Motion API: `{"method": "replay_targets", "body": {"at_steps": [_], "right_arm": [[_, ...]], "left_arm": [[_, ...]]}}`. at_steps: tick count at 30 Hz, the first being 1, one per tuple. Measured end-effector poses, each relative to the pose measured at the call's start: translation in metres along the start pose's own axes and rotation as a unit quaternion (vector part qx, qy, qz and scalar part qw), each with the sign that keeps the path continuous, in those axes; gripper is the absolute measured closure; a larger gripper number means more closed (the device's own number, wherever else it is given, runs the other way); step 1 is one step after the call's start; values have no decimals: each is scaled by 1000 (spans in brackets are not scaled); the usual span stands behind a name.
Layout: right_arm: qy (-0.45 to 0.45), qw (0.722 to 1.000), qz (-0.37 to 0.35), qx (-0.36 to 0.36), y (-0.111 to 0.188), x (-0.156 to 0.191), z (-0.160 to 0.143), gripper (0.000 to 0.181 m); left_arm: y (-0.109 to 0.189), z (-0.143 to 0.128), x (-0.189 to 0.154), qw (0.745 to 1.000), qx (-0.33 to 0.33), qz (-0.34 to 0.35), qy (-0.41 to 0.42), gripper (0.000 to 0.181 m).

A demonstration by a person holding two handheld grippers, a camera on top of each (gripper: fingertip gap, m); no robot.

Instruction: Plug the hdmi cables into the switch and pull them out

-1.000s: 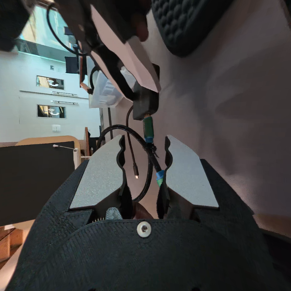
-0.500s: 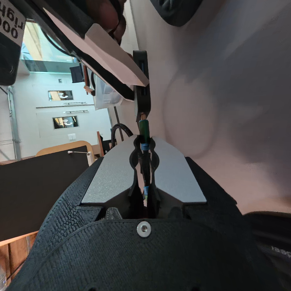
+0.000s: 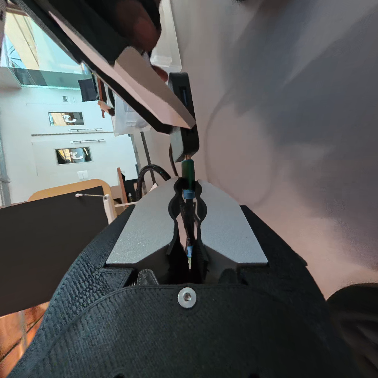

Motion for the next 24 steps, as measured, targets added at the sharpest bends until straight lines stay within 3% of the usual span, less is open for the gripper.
{"method": "replay_targets", "body": {"at_steps": [6,10,12,15,21,24], "right_arm": [[-21,999,8,-41,-1,0,0,111],[-58,994,0,-94,1,-6,7,111],[-69,993,4,-93,-2,-4,4,112],[-48,996,-7,-79,-4,-5,1,112],[-29,996,-46,-68,-15,-11,4,112],[-42,993,-49,-100,-16,-14,12,112]], "left_arm": [[2,-2,2,997,-41,46,35,170],[2,-14,10,995,-5,95,16,156],[-1,-14,9,996,12,88,-16,170],[-2,-14,4,996,13,79,-38,170],[-8,-21,1,996,52,73,-28,173],[-6,-27,7,995,44,89,13,172]]}}
Point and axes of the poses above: each gripper's, where its closed fingertips meet, y back along the fingers, z out of its top, x = y × z across the jaws, the point moved 2 cm from there along y, back along the fingers, and after that the axes turned 13 degrees about -x, right-handed, at the moved point
